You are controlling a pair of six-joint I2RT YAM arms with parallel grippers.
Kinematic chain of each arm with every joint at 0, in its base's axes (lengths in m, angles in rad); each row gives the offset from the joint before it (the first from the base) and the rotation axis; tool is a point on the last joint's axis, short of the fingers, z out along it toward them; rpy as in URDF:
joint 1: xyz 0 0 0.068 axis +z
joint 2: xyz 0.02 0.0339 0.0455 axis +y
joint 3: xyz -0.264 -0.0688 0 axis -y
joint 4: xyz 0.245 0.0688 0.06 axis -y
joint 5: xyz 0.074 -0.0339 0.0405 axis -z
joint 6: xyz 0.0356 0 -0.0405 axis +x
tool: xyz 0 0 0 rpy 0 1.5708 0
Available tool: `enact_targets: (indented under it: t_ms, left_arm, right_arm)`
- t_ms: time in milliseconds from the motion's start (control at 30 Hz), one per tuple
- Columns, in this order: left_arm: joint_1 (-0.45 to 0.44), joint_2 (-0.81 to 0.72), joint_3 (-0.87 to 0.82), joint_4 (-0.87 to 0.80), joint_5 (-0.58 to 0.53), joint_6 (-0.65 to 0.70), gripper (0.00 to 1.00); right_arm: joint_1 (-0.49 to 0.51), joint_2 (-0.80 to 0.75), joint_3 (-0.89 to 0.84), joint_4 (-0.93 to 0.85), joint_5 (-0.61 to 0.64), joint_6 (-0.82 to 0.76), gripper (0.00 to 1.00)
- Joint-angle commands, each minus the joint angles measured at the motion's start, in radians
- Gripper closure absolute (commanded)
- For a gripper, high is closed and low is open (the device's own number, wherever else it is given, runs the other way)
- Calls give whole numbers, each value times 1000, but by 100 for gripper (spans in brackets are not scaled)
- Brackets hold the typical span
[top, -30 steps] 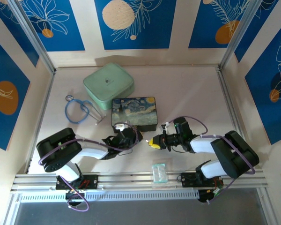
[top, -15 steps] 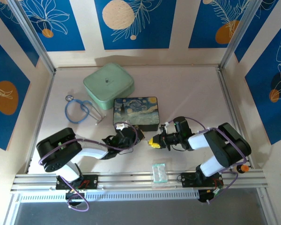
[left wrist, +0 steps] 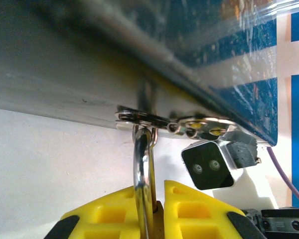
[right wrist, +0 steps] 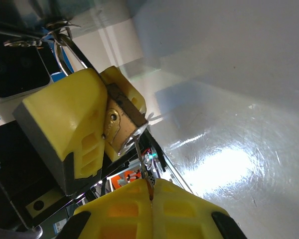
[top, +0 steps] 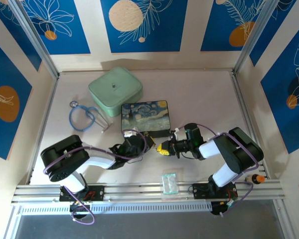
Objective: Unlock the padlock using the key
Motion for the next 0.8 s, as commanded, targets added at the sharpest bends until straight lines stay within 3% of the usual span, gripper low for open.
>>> enact_targets:
  t_ms: [0, 233, 533, 767]
  left_arm:
    - [0, 6, -5, 112, 48, -29, 99]
    - [-1, -15, 1, 107, 80, -36, 100]
    - [-4, -51, 10, 81, 96, -46, 100]
    - [-4, -83, 36, 42, 89, -53, 100]
  right_arm:
    - [1, 34, 13, 82, -4, 33, 100]
    - [-30, 87, -10, 239, 3, 101, 100]
    - [-24, 95, -21, 301, 70, 129, 100]
    - [28, 94, -51, 363, 193, 162, 100]
